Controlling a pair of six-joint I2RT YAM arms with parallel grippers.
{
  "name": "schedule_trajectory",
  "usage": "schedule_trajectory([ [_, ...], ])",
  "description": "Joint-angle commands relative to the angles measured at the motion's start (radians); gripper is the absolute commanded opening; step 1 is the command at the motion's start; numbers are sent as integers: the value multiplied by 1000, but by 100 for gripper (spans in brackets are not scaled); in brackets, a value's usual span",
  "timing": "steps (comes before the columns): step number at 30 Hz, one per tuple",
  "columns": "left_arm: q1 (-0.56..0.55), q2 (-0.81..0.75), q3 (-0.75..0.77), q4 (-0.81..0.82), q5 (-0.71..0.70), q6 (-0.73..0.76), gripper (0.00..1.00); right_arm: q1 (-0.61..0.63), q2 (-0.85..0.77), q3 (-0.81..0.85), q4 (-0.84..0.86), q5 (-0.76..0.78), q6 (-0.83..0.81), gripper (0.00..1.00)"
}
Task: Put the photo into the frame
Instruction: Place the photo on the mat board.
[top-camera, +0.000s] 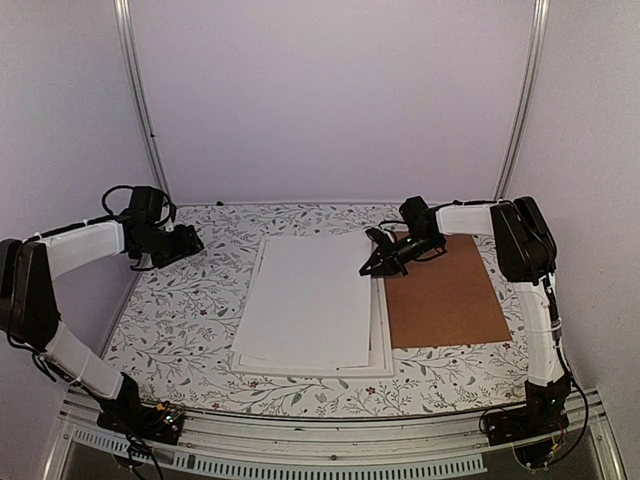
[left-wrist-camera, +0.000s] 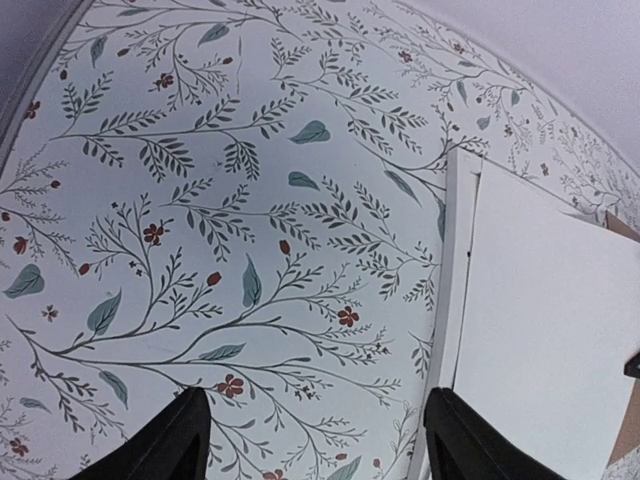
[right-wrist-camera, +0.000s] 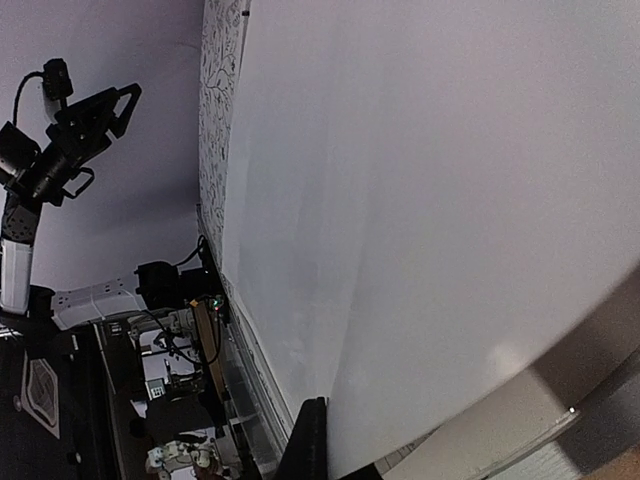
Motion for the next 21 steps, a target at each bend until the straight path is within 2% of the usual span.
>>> schedule_trajectory([
  [1, 10, 8, -15, 1, 27, 10, 76, -3, -3, 49, -157, 78, -173, 0],
  [11, 5, 15, -18, 2, 43, 12, 76, -5, -19, 35, -223, 158, -251, 0],
  [18, 0, 21, -18, 2, 45, 13, 76, -6, 8, 92, -256, 194, -263, 0],
  [21, -2, 23, -15, 2, 47, 13, 76, -6, 20, 123, -258, 186, -258, 4],
])
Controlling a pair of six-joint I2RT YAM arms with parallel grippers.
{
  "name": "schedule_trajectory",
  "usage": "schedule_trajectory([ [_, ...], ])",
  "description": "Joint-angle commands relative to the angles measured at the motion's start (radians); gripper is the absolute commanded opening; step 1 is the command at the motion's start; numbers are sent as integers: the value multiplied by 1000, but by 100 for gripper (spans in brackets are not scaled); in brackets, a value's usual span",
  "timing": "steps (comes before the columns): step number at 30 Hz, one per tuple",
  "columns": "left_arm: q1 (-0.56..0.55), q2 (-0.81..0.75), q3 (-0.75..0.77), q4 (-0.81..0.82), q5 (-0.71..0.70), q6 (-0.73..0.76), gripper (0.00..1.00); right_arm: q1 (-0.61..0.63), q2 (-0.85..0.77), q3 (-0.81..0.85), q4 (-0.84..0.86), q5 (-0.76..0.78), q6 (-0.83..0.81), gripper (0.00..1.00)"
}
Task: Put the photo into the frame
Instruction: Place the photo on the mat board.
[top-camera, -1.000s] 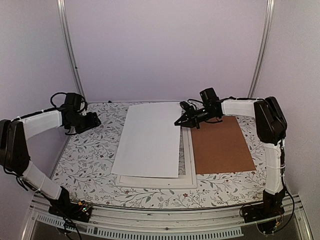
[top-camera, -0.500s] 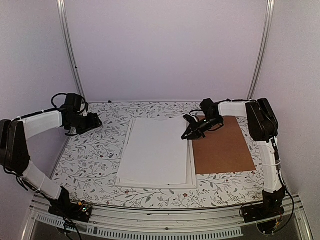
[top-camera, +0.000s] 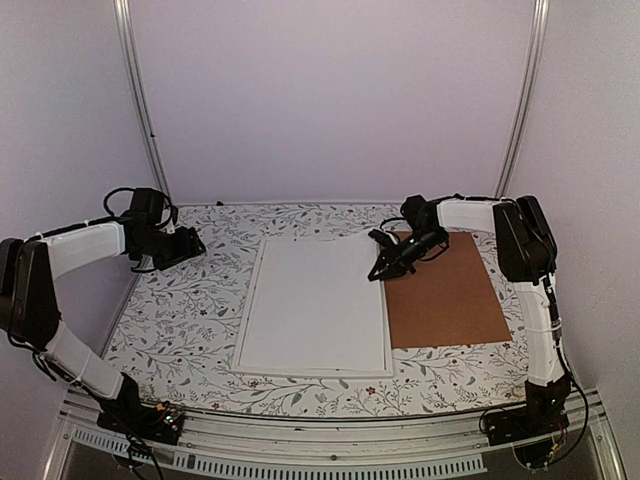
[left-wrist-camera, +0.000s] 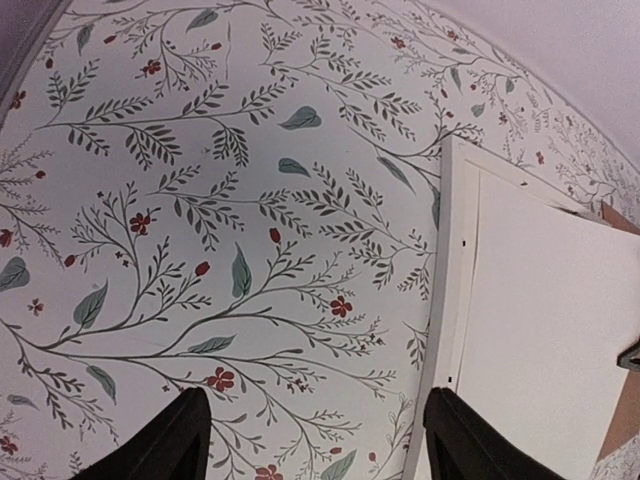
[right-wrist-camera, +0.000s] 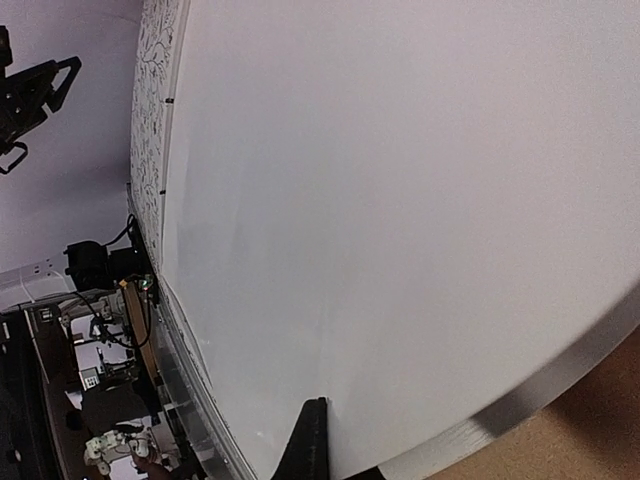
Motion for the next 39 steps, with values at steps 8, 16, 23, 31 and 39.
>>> schedule_trajectory([
  [8, -4, 23, -4, 1, 17, 15, 76, -1, 23, 59, 17, 7, 33, 5],
  [16, -12, 34, 1, 0, 22, 14, 76, 3, 29, 48, 54, 9, 69, 5],
  [23, -25, 45, 4, 5, 25, 10, 76, 16, 34, 48, 82, 3, 91, 4],
  [31, -46, 58, 0, 8, 25, 12, 76, 39, 36, 46, 126, -17, 133, 2],
  [39, -65, 60, -1, 7, 22, 12, 76, 41, 27, 36, 138, 6, 151, 2],
])
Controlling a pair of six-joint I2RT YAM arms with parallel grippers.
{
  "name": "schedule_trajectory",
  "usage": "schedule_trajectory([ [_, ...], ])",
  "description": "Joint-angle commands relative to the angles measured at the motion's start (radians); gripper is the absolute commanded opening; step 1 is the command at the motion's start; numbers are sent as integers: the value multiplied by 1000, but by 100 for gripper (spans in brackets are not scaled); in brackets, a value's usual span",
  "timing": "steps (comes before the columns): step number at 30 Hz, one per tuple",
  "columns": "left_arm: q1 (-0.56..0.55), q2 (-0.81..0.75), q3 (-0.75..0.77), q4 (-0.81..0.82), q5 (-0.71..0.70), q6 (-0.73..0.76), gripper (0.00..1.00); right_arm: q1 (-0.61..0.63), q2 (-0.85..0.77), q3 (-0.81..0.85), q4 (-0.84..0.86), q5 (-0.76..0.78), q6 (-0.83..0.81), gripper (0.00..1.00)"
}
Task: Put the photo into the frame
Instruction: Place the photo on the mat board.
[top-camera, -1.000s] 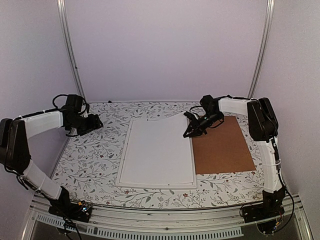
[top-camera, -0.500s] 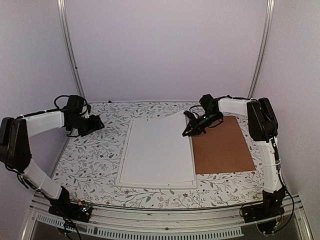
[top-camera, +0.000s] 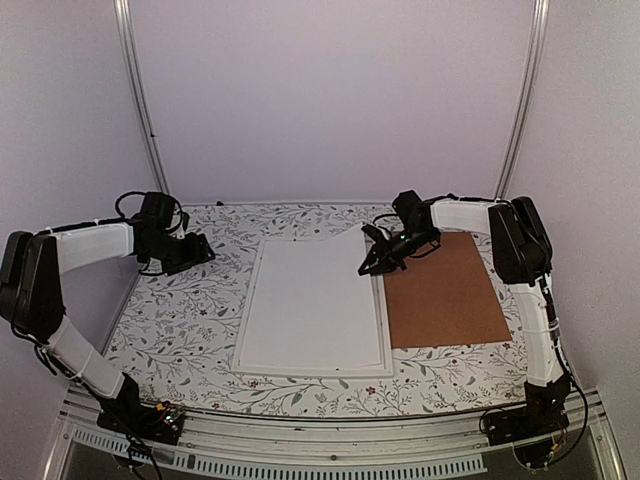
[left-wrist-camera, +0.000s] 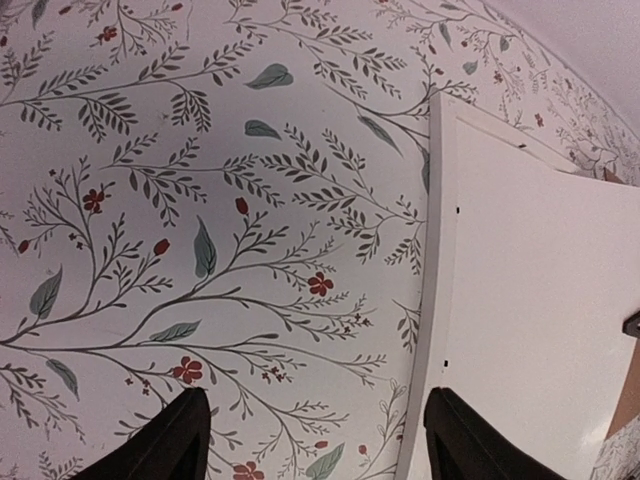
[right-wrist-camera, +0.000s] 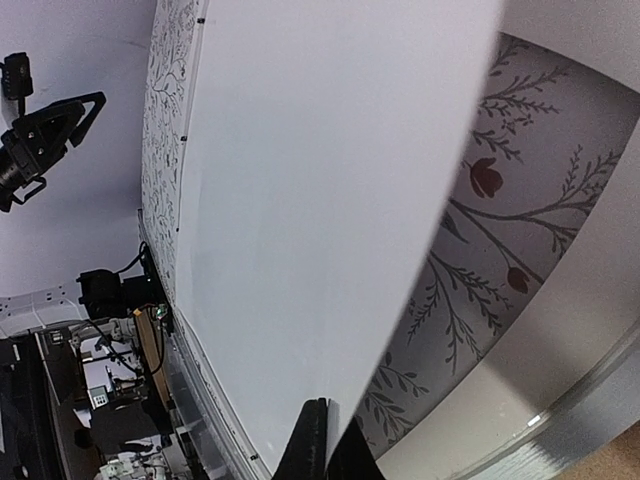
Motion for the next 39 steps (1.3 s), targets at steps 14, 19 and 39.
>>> schedule_trajectory([
  [14, -35, 21, 2, 6, -2, 12, 76, 6, 10, -21, 22, 42, 6, 9],
  [19, -39, 23, 3, 5, -3, 13, 76, 6, -5, -31, 20, 58, 5, 12],
  [39, -50, 40, 10, -4, -5, 18, 76, -1, 2, -11, -11, 98, -18, 16],
])
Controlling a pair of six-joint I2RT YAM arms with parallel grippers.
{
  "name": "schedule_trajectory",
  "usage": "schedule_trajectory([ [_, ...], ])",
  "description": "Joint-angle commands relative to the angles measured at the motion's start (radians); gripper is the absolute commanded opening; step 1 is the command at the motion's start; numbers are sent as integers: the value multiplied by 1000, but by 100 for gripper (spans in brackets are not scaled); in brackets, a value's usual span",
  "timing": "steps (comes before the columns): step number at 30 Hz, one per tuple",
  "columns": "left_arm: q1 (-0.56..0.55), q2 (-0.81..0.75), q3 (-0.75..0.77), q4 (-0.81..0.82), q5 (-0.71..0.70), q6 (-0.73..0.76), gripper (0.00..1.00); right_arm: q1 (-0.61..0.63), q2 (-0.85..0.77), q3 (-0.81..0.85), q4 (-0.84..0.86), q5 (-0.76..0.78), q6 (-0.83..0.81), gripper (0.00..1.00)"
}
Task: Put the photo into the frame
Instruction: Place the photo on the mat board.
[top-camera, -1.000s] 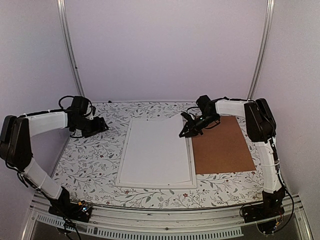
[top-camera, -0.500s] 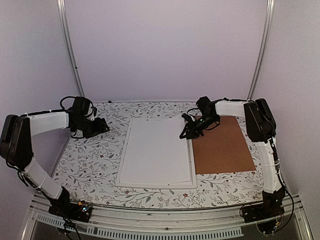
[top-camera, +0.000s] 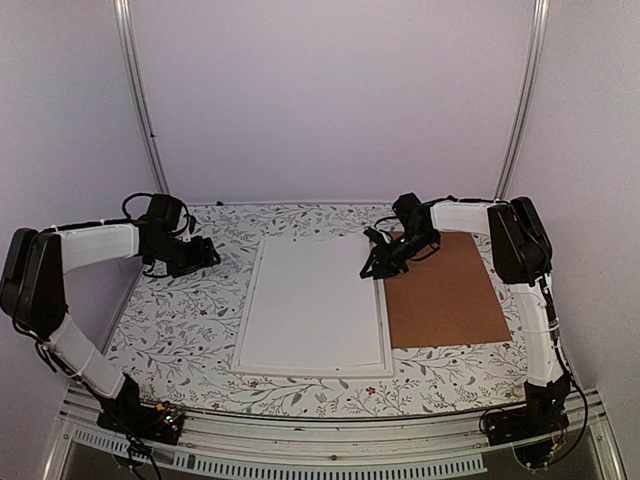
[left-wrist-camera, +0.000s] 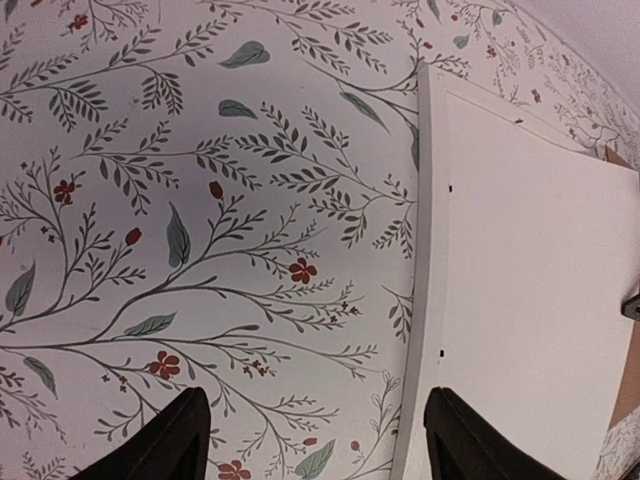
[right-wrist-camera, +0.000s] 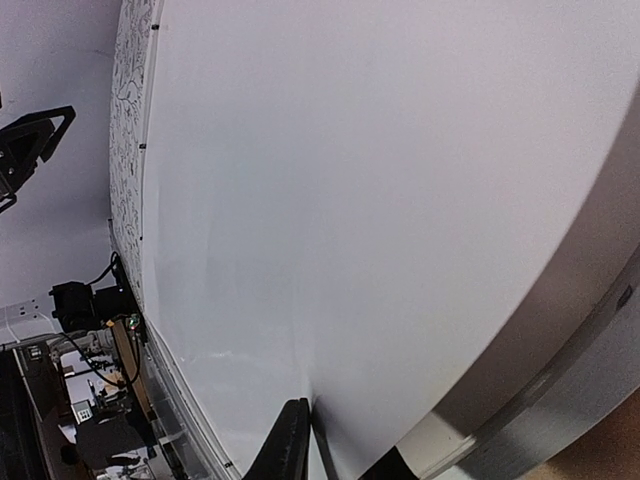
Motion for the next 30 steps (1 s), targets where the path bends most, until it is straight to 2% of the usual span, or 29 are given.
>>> schedule_trajectory([
  [1, -13, 18, 10, -3, -4, 14, 76, -1, 3, 16, -24, 19, -24, 15],
  [9, -18, 23, 16, -7, -6, 16, 76, -7, 15, 39, -52, 31, -41, 12],
  [17, -21, 29, 20, -13, -14, 19, 76, -9, 18, 42, -54, 24, -42, 14],
  [21, -22, 31, 22, -15, -14, 20, 76, -9, 15, 42, -57, 29, -43, 20],
  [27, -23, 30, 27, -19, -16, 21, 76, -9, -7, 39, -59, 74, -39, 38],
  [30, -24, 28, 27, -21, -18, 23, 76, -9, -24, 37, -60, 91, -34, 44],
])
